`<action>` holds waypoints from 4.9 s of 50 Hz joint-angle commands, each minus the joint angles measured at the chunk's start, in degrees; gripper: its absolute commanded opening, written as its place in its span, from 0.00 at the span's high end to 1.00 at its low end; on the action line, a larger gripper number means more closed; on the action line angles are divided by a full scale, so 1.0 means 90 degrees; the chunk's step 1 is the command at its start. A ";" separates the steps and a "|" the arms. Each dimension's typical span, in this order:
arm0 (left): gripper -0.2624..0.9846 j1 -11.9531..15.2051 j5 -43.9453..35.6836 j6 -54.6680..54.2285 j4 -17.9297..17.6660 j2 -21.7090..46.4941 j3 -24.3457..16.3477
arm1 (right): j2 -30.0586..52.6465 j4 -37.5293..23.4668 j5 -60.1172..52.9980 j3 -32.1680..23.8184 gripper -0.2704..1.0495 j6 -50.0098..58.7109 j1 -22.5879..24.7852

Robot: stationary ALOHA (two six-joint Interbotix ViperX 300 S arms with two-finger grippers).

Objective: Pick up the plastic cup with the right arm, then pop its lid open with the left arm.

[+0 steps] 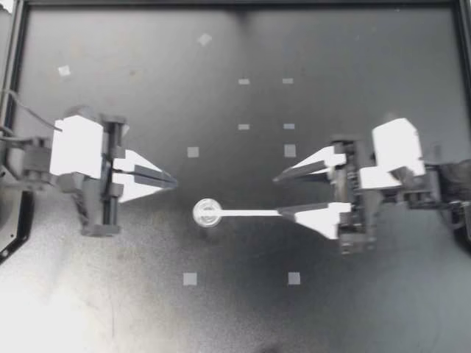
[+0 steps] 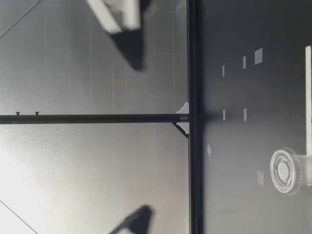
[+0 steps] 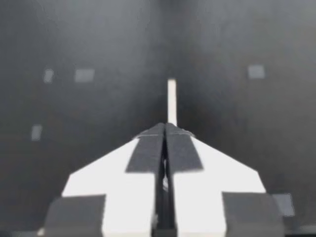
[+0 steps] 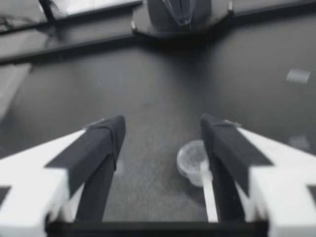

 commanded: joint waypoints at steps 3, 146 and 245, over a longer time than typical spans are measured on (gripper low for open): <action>0.81 0.0010 -0.0654 -0.0029 0.0000 0.0488 0.0088 | 0.0693 0.0010 -0.0059 -0.0469 0.29 0.0195 -0.0029; 0.81 -0.0254 -0.2188 -0.0117 -0.0020 0.3018 0.0098 | 0.3330 -0.0625 0.1855 -0.2881 0.28 0.0664 -0.0107; 0.17 -0.0273 -0.5898 -0.9141 -0.0225 0.1768 0.0596 | 0.2578 -0.0703 -0.4434 -0.0937 0.54 0.0088 -0.0352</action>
